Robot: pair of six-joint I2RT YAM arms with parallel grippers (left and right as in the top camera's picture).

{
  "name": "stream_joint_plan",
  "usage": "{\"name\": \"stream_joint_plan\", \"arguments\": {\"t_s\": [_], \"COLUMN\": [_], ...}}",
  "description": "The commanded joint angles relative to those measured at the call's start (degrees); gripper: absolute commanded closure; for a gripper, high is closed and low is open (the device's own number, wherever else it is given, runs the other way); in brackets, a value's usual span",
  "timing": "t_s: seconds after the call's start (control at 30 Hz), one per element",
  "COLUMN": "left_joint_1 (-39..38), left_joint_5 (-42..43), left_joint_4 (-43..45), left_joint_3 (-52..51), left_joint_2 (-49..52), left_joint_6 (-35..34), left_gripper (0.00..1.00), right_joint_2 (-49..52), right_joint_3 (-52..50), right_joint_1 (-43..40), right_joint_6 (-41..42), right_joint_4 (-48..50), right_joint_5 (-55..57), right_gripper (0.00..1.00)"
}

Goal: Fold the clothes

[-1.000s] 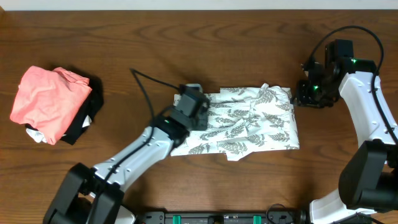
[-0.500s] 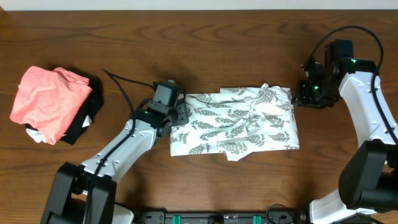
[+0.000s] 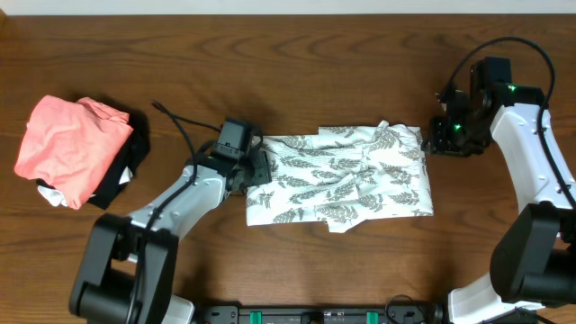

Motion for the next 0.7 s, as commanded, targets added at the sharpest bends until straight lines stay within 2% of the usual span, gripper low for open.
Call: {"name": "stream_joint_plan", "arguments": {"t_s": [0.0, 0.13, 0.17, 0.2, 0.33, 0.37, 0.47, 0.67], "left_joint_1": [0.3, 0.3, 0.3, 0.3, 0.6, 0.8, 2.2, 9.3], "left_joint_5": [2.1, 5.0, 5.4, 5.4, 5.4, 5.4, 5.2, -1.4], "left_joint_4": [-0.2, 0.1, 0.0, 0.0, 0.0, 0.0, -1.3, -5.8], "left_joint_3": [-0.7, -0.7, -0.7, -0.7, -0.7, -0.7, -0.7, -0.6], "left_joint_2": [2.4, 4.4, 4.5, 4.5, 4.4, 4.3, 3.1, -4.1], "left_joint_6": [1.2, 1.4, 1.4, 1.4, 1.5, 1.4, 2.3, 5.0], "left_gripper": [0.4, 0.41, 0.45, 0.5, 0.91, 0.94, 0.94, 0.94], "right_joint_2": [-0.3, -0.3, -0.3, -0.3, -0.3, -0.3, -0.3, -0.3], "right_joint_3": [0.1, 0.1, 0.1, 0.1, 0.1, 0.1, 0.1, 0.1], "right_joint_1": [0.3, 0.3, 0.3, 0.3, 0.3, 0.3, 0.3, 0.2], "right_joint_6": [-0.8, -0.8, -0.8, -0.8, -0.8, -0.8, -0.8, -0.8], "right_joint_4": [-0.1, -0.1, -0.1, -0.1, -0.1, 0.0, -0.1, 0.4], "right_joint_5": [0.2, 0.2, 0.2, 0.2, 0.2, 0.2, 0.6, 0.6], "right_gripper": [0.69, 0.69, 0.69, 0.69, 0.69, 0.69, 0.69, 0.69]}}
